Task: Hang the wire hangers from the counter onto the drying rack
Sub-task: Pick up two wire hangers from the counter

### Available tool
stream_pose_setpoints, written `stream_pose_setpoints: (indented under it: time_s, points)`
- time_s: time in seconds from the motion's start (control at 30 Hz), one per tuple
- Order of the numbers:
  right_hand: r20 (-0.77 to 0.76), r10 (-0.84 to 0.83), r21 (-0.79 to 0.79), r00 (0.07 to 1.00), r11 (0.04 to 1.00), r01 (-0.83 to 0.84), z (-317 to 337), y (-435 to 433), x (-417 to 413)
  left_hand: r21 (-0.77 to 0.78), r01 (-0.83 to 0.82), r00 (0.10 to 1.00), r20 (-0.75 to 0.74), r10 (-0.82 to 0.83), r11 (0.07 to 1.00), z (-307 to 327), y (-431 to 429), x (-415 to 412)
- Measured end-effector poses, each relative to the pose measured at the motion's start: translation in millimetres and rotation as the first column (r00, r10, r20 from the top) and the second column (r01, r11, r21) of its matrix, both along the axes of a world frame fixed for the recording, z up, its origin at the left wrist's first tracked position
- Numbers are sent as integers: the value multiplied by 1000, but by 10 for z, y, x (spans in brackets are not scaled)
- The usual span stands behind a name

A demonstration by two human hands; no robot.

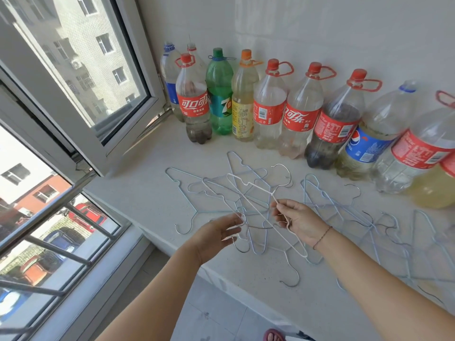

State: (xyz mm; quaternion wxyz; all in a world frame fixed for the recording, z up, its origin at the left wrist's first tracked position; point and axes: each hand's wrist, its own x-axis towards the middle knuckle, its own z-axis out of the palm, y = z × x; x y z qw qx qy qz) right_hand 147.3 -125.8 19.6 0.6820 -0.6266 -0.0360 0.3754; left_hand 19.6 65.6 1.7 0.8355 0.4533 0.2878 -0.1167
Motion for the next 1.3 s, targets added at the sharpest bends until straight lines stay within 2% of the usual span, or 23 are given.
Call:
stream_pose_setpoints:
  time_s: [0.1, 0.2, 0.4, 0.63, 0.8, 0.97, 1.13, 1.3]
  points:
    - [-12, -39, 38, 999, 998, 39, 88, 31, -3, -73, -39, 991, 124, 48, 997, 14, -106, 51]
    - [-14, -69, 58, 998, 996, 69, 184, 72, 0, -68, -54, 974, 214, 68, 996, 56, -228, 126]
    - [17, -113, 76, 993, 991, 111, 346, 113, 33, 28, -64, 963, 262, 55, 998, 284, -368, 320]
    - [60, -146, 117, 987, 983, 138, 606, 62, 91, 56, -84, 933, 356, 58, 995, 669, -311, 475]
    - [87, -146, 145, 985, 981, 133, 776, 30, 57, 106, -56, 928, 373, 13, 993, 927, -255, 478]
    - [107, -138, 171, 985, 978, 118, 888, 45, -34, 123, -114, 927, 371, 61, 986, 1039, -220, 434]
    - [125, -62, 206, 990, 978, 35, 970, 120, -199, 122, -132, 921, 381, 76, 984, 1258, -261, 199]
    - [107, 49, 273, 993, 959, -76, 1079, 240, -422, 155, -241, 910, 378, 168, 958, 1415, -331, -101]
